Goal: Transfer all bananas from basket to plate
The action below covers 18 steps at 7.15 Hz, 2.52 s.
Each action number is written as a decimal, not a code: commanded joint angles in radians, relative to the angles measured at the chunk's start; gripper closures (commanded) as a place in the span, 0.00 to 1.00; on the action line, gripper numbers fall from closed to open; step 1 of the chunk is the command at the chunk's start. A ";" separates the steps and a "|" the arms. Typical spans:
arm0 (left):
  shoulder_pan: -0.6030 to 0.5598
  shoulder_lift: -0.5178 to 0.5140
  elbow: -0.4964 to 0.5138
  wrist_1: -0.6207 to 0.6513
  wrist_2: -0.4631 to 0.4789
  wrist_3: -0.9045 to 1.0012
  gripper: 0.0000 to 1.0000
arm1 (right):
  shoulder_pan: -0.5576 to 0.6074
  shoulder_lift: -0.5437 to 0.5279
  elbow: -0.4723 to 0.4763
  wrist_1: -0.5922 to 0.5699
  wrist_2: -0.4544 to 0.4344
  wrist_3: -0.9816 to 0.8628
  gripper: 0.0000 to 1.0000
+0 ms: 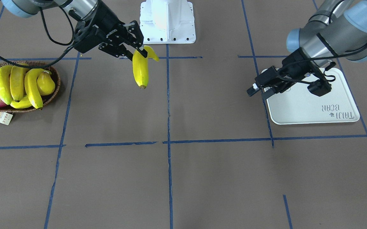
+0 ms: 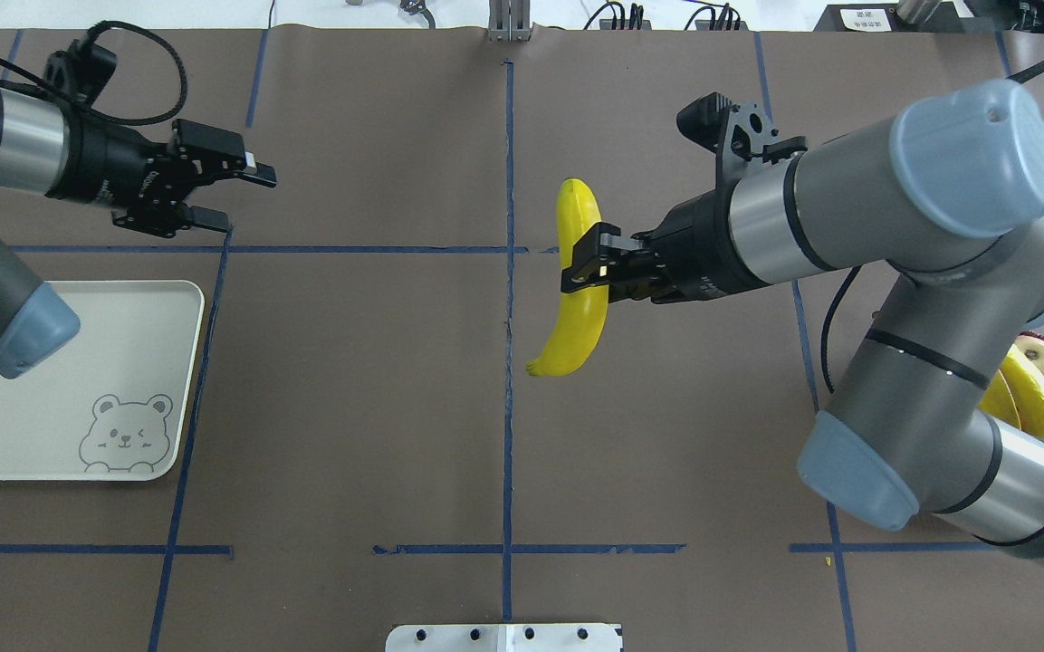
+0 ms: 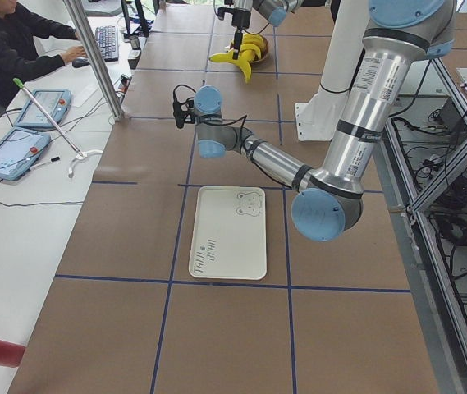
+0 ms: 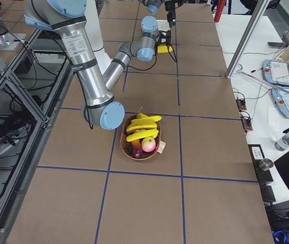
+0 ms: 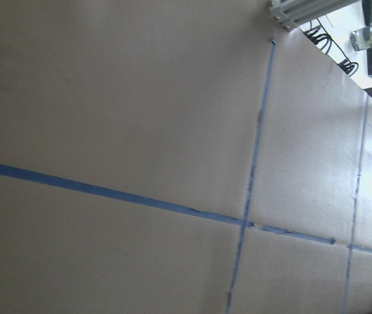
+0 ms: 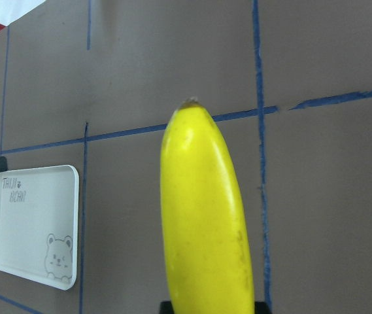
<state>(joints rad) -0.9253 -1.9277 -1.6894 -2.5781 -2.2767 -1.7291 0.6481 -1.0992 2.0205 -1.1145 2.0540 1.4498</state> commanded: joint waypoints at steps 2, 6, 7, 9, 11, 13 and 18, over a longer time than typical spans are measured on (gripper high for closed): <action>0.085 -0.138 -0.010 -0.005 0.010 -0.213 0.01 | -0.073 0.048 -0.012 0.010 -0.051 0.021 0.99; 0.198 -0.203 -0.010 -0.002 0.055 -0.213 0.01 | -0.096 0.099 -0.042 0.005 -0.054 0.024 0.99; 0.213 -0.203 -0.012 -0.004 0.066 -0.213 0.01 | -0.100 0.102 -0.042 0.005 -0.054 0.024 0.99; 0.226 -0.218 -0.018 -0.005 0.066 -0.214 0.01 | -0.108 0.107 -0.043 -0.001 -0.054 0.024 0.99; 0.249 -0.218 -0.023 -0.007 0.066 -0.216 0.05 | -0.110 0.107 -0.051 0.009 -0.054 0.023 0.99; 0.252 -0.214 -0.027 -0.010 0.066 -0.211 0.61 | -0.110 0.107 -0.049 0.010 -0.052 0.026 0.99; 0.244 -0.203 -0.027 -0.001 0.065 -0.207 1.00 | -0.107 0.102 -0.031 0.010 -0.051 0.032 0.00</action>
<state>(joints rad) -0.6777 -2.1314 -1.7165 -2.5859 -2.2120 -1.9355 0.5399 -0.9955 1.9819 -1.1045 2.0028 1.4805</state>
